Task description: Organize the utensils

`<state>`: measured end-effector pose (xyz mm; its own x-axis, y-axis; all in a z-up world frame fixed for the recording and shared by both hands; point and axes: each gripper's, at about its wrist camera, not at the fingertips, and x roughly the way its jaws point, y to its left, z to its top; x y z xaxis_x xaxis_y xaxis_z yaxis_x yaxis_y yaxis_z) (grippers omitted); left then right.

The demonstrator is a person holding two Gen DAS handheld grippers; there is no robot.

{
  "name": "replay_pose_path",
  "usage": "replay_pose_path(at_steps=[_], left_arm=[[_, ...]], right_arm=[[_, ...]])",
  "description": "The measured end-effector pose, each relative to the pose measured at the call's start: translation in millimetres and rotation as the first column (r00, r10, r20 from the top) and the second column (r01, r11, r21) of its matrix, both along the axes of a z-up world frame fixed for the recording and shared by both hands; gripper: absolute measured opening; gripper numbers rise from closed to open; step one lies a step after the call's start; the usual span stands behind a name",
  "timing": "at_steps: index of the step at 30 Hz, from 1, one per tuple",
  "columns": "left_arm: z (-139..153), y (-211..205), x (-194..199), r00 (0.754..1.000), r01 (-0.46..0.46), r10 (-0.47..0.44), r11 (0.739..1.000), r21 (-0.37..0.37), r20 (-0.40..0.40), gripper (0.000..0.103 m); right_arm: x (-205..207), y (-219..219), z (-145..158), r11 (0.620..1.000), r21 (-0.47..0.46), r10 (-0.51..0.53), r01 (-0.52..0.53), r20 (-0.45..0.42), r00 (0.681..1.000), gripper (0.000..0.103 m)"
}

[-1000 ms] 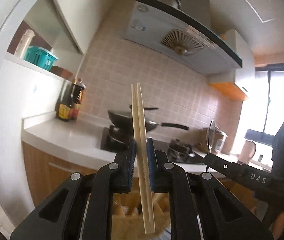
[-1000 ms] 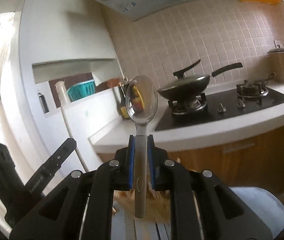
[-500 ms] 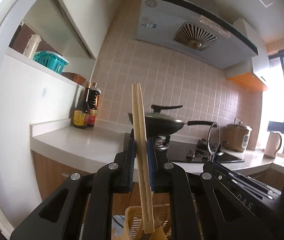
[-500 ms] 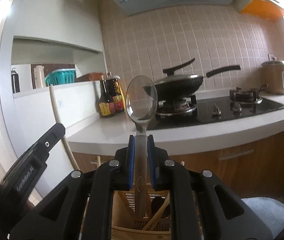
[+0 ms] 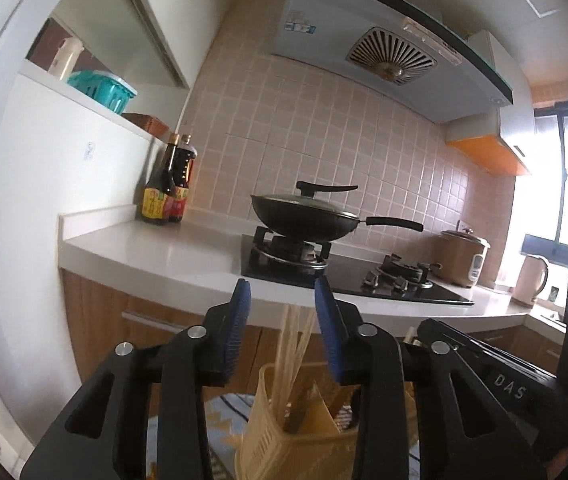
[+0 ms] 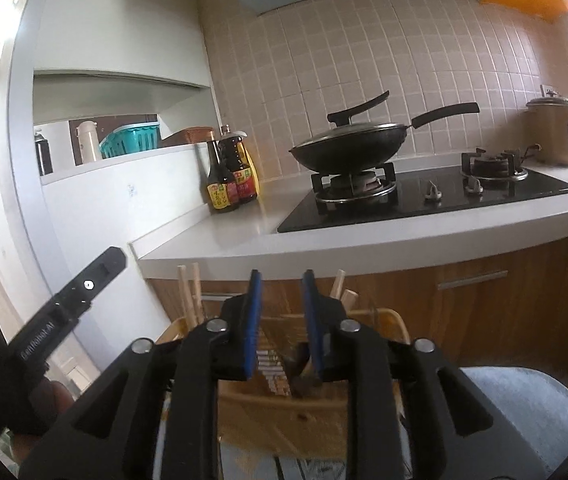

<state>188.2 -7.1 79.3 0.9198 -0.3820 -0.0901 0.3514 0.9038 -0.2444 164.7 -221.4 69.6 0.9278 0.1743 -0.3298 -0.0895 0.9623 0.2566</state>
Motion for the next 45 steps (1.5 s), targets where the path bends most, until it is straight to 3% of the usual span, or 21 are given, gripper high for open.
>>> replay_pose_path(at_steps=[2,4,5,7,12,14,19,23,28,33,38,45], left_arm=[[4,7,-13,1.000,0.000,0.000,1.000,0.002,-0.004,0.039],[8,12,-29,1.000,0.015,-0.015,1.000,0.007,-0.007,0.059],[9,14,-37,1.000,0.018,-0.018,1.000,0.014,-0.007,0.063],[11,15,-56,1.000,0.005,-0.005,0.999,0.033,-0.004,0.071],[8,7,-102,1.000,-0.019,0.020,0.995,0.095,-0.010,0.093],[3,2,-117,0.999,-0.035,0.038,0.993,0.114,-0.016,0.095],[-17,-9,-140,0.991,-0.117,0.126,0.980,0.159,-0.043,0.095],[-36,-20,-143,0.984,-0.165,0.174,0.967,0.196,-0.028,0.095],[-50,-22,-145,0.969,-0.248,0.244,0.953,0.176,0.046,0.095],[-68,-28,-135,0.967,-0.248,0.254,0.948,0.198,-0.006,0.095],[-77,-36,-127,0.964,-0.250,0.265,0.927,0.282,-0.017,0.095],[-83,-35,-123,0.961,-0.249,0.274,0.921,0.299,-0.044,0.095]], right_arm=[[-14,-7,5,1.000,0.016,0.010,-0.010,-0.008,1.000,0.019],[-32,-14,10,1.000,0.021,0.011,-0.011,-0.013,1.000,0.027],[-41,-16,11,1.000,0.021,0.008,-0.007,-0.013,1.000,0.032],[-63,-20,10,1.000,0.017,-0.007,0.007,-0.011,1.000,0.058],[-115,-16,0,0.995,-0.081,-0.058,0.060,0.016,0.998,0.058],[-128,-19,-4,0.991,-0.095,-0.087,0.089,0.025,0.996,0.064],[-161,-24,-16,0.964,-0.134,-0.211,0.229,0.137,0.968,0.096],[-169,-20,-22,0.931,-0.190,-0.274,0.312,0.204,0.940,0.095],[-168,-14,-31,0.890,-0.276,-0.302,0.362,0.239,0.923,0.095],[-160,-15,-47,0.891,-0.296,-0.293,0.344,0.202,0.935,0.095],[-158,-17,-51,0.897,-0.302,-0.278,0.323,0.184,0.943,0.095],[-155,-25,-55,0.916,-0.269,-0.270,0.298,0.137,0.953,0.095]])
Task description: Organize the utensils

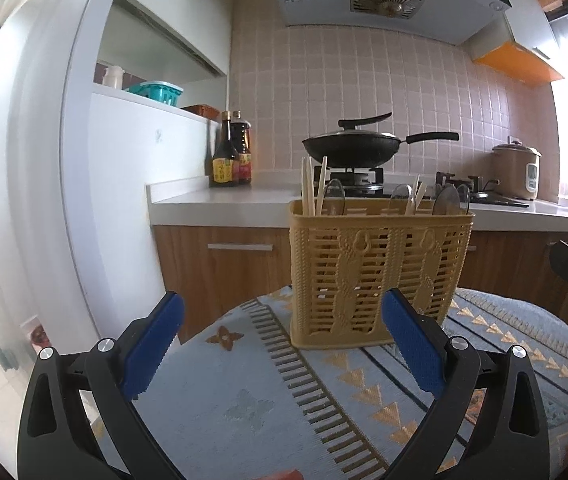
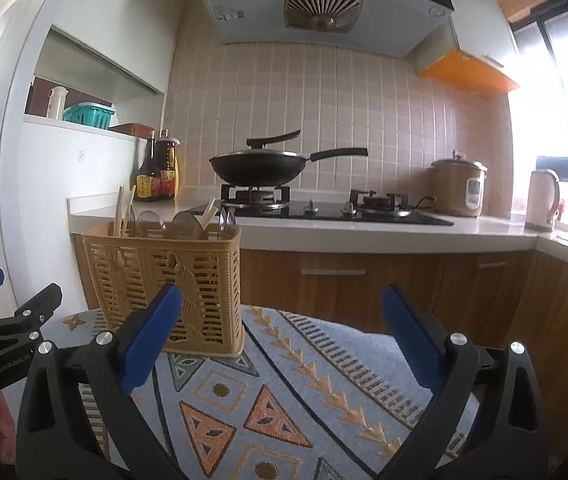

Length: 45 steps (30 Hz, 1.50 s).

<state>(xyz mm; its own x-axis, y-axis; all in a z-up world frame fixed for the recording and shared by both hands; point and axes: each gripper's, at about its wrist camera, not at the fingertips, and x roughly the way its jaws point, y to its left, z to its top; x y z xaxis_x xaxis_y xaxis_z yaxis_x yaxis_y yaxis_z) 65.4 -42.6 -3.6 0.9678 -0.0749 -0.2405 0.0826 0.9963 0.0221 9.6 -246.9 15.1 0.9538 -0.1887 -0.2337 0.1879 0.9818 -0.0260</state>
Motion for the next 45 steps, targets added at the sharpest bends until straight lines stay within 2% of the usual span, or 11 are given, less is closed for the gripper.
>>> replay_pose_path(at_steps=[31,45], left_arm=[[-4.9,-0.1,6.1,0.999,0.014,-0.014,1.000,-0.004,-0.050,0.095],[-5.9,-2.4,5.0,0.999,0.018,-0.018,1.000,0.000,-0.049,0.095]], right_arm=[[8.0,-3.2,-6.6,0.999,0.036,0.027,-0.025,-0.048,0.998,0.095],[9.3,-2.7,-7.7,0.999,0.031,0.034,-0.032,-0.051,0.998,0.095]])
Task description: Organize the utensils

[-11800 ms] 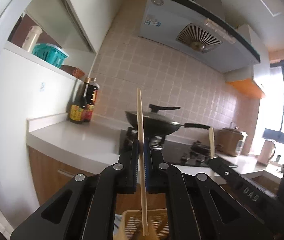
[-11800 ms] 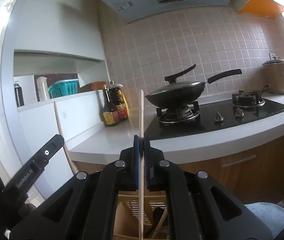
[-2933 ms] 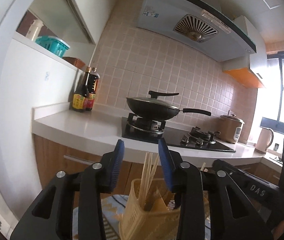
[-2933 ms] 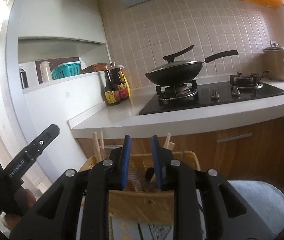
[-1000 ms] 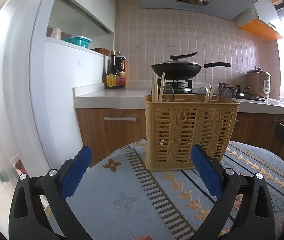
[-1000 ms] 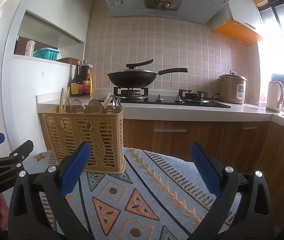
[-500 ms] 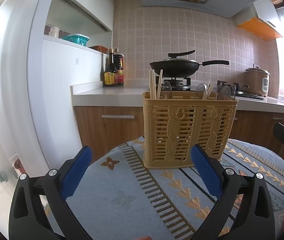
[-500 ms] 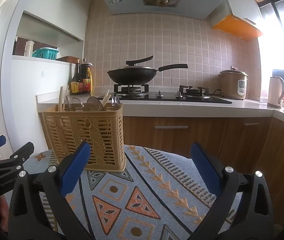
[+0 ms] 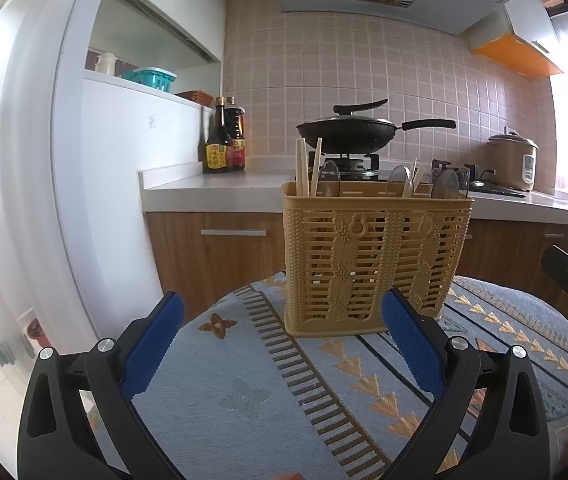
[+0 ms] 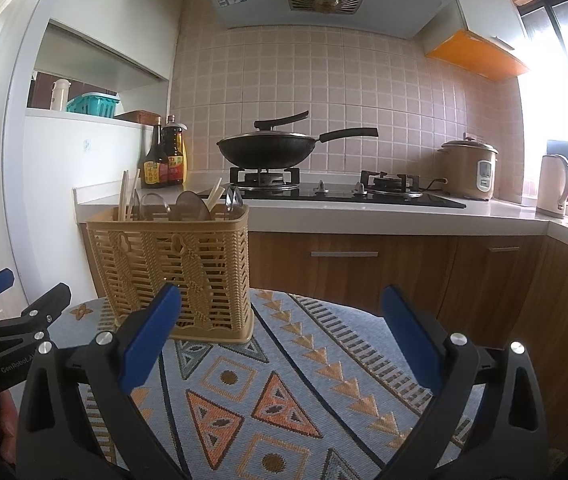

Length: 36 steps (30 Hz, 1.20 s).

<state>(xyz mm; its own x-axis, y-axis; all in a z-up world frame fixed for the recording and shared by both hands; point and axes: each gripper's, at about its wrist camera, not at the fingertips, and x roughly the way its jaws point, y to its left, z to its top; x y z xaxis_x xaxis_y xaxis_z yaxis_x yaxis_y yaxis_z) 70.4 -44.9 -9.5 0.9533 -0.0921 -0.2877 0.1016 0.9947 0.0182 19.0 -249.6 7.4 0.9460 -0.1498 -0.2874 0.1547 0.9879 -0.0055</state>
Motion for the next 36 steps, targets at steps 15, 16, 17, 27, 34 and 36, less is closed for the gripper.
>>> replay_pose_path(at_steps=[15,16,17,27,34,36], left_arm=[[-1.3,-1.4,0.3,1.000,-0.001,0.001,1.000,0.007,-0.001,0.095],[-1.6,-1.7,0.4,1.000,0.000,0.000,1.000,0.007,-0.001,0.095],[-2.0,-1.6,0.2,1.000,0.001,-0.001,1.000,0.008,-0.001,0.095],[-2.3,-2.1,0.0,1.000,0.003,-0.003,1.000,0.009,-0.002,0.095],[-2.9,-2.9,-0.2,1.000,0.009,-0.009,1.000,0.010,-0.006,0.095],[-3.1,-3.0,0.7,1.000,0.013,-0.013,1.000,0.008,-0.011,0.095]], right_arm=[[0.8,1.6,-1.2,1.000,-0.006,0.009,-0.009,-0.007,1.000,0.095],[0.9,1.5,-1.2,1.000,-0.006,0.009,-0.009,-0.007,1.000,0.095],[1.1,1.3,-1.2,1.000,-0.006,0.009,-0.009,-0.007,1.000,0.095],[1.9,0.2,-1.7,1.000,-0.002,0.009,-0.009,-0.012,1.000,0.095],[2.0,0.1,-1.9,1.000,-0.001,0.010,-0.010,-0.014,1.000,0.095],[2.1,0.2,-2.1,1.000,0.000,0.010,-0.010,-0.014,1.000,0.095]])
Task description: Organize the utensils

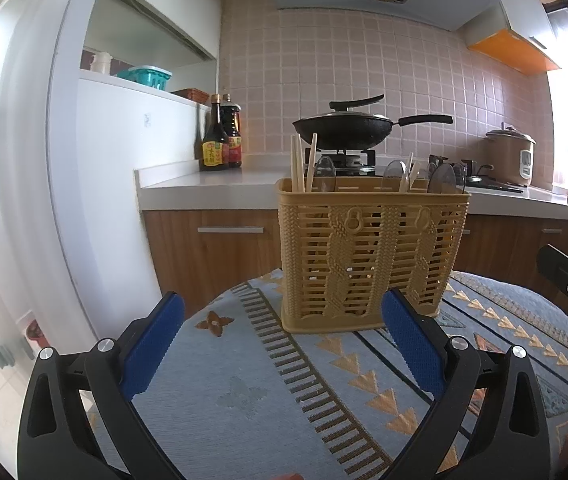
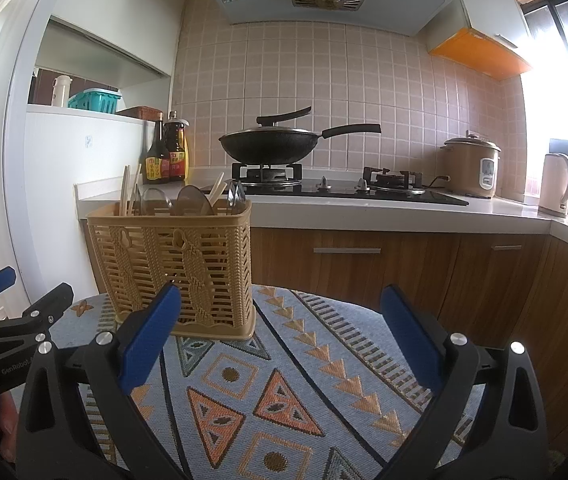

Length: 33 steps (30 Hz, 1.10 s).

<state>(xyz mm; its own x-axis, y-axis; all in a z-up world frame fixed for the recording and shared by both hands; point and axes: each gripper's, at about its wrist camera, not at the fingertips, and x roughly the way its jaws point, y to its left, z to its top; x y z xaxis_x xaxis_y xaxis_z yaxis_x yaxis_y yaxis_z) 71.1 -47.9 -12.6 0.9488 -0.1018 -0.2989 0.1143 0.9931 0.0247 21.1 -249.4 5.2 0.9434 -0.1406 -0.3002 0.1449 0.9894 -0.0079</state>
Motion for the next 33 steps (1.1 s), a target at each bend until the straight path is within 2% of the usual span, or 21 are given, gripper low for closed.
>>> replay_pose_path(at_steps=[19,28,33], left_arm=[[-2,-4,1,1.000,0.025,-0.024,0.999,0.026,-0.016,0.095],[-2,-5,2,1.000,0.023,-0.023,0.999,0.033,-0.016,0.095],[-2,-11,0,0.999,0.037,-0.036,0.998,0.055,-0.014,0.095]], right_arm=[[4,0,-5,1.000,0.002,0.000,0.000,-0.019,1.000,0.095],[7,-10,-7,0.998,0.062,-0.009,0.012,-0.045,0.999,0.095],[6,-9,-7,0.998,0.055,-0.012,0.015,-0.044,0.999,0.095]])
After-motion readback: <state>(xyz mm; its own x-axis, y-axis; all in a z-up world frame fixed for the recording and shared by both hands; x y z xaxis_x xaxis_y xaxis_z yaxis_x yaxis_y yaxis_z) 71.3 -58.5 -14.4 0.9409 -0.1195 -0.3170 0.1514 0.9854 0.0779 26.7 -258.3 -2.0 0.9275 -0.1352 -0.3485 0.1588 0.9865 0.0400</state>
